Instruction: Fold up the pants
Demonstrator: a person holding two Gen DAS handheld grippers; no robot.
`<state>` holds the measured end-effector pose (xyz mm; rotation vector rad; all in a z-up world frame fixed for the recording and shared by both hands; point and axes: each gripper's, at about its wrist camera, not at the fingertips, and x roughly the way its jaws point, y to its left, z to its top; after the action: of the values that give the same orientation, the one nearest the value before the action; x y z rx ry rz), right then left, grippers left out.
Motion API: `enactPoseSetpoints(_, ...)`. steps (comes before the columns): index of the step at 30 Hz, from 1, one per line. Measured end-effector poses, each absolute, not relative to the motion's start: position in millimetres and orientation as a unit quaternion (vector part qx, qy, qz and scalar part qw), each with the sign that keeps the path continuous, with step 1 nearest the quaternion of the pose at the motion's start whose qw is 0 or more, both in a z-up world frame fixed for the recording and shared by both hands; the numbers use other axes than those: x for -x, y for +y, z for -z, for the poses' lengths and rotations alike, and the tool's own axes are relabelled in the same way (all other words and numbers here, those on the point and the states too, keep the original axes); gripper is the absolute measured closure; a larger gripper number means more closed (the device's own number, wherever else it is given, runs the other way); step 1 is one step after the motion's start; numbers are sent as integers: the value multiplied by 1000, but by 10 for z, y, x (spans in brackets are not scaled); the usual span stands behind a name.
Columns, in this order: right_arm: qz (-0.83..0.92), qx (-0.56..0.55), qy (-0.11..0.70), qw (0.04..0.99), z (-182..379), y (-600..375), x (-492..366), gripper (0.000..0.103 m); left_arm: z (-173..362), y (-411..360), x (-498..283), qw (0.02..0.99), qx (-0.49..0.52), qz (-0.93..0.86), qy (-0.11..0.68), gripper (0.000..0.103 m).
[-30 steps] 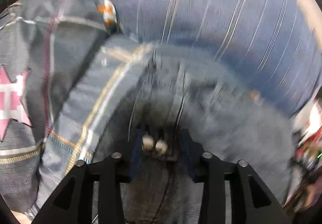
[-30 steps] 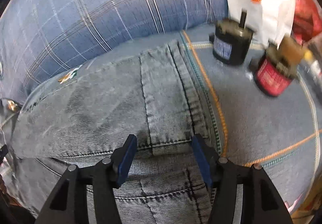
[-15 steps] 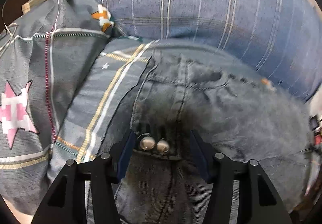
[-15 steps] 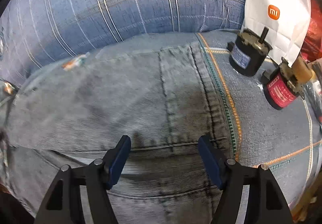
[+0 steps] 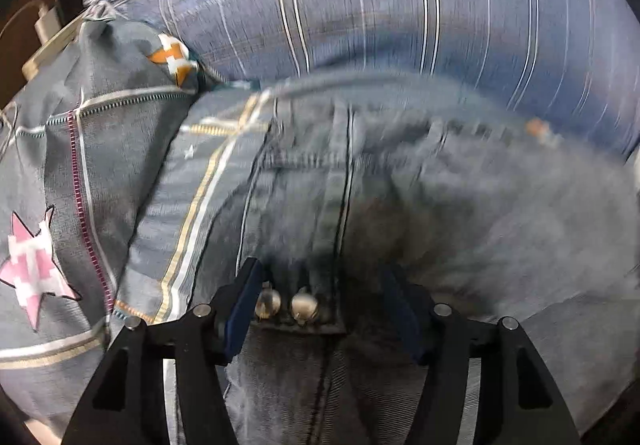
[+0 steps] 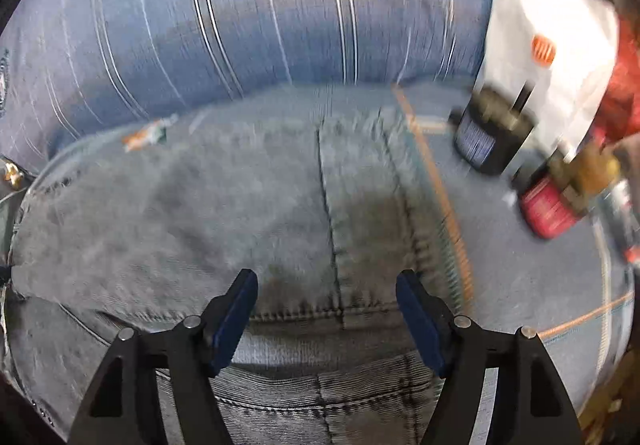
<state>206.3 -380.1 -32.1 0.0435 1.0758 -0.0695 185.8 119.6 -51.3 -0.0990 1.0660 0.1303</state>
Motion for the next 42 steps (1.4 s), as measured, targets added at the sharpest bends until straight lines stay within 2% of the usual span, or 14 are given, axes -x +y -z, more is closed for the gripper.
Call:
enactPoseSetpoints(2, 26, -26, 490, 871, 248, -3765, -2060, 27, 478, 1263, -1850, 863, 64, -67, 497, 40)
enactPoseSetpoints(4, 30, -23, 511, 859, 390, -3728, -2156, 26, 632, 1243, -1905, 849, 45, -74, 521, 39)
enactPoseSetpoints(5, 38, -11, 546, 837, 598, -3715, -2226, 25, 768, 1198, -1964, 833, 18, -75, 547, 36)
enactPoseSetpoints(7, 44, 1, 530, 847, 572, -3733, -2181, 23, 736, 1185, -1944, 844, 8, -79, 530, 34)
enactPoseSetpoints(9, 37, -12, 541, 840, 506, -3698, -2163, 23, 633, 1209, -1901, 849, 30, -70, 522, 34)
enactPoseSetpoints(15, -3, -12, 504, 863, 252, -3465, -2180, 22, 340, 1527, -1922, 871, 120, -52, 473, 34)
enactPoseSetpoints(18, -7, -5, 565, 825, 598, -3439, -2309, 16, 412, 1793, -2175, 855, 177, -40, 486, 34)
enactPoseSetpoints(26, -16, -98, 514, 852, 102, -3821, -2201, 16, 649, 2034, -2907, 820, 257, -13, 511, 35)
enactPoseSetpoints(30, -11, -117, 504, 856, 35, -4063, -2235, 16, 769, 2077, -3114, 808, 267, -21, 525, 35)
enactPoseSetpoints(32, -9, -116, 500, 858, 14, -4106, -2257, 16, 795, 2079, -3167, 807, 268, -20, 526, 36)
enactPoseSetpoints(34, -8, -115, 498, 859, 21, -4147, -2308, 16, 819, 2076, -3220, 805, 271, -17, 527, 41)
enactPoseSetpoints(42, -15, -152, 492, 857, 164, -4310, -2759, 17, 964, 2076, -3315, 795, 272, -19, 541, 45)
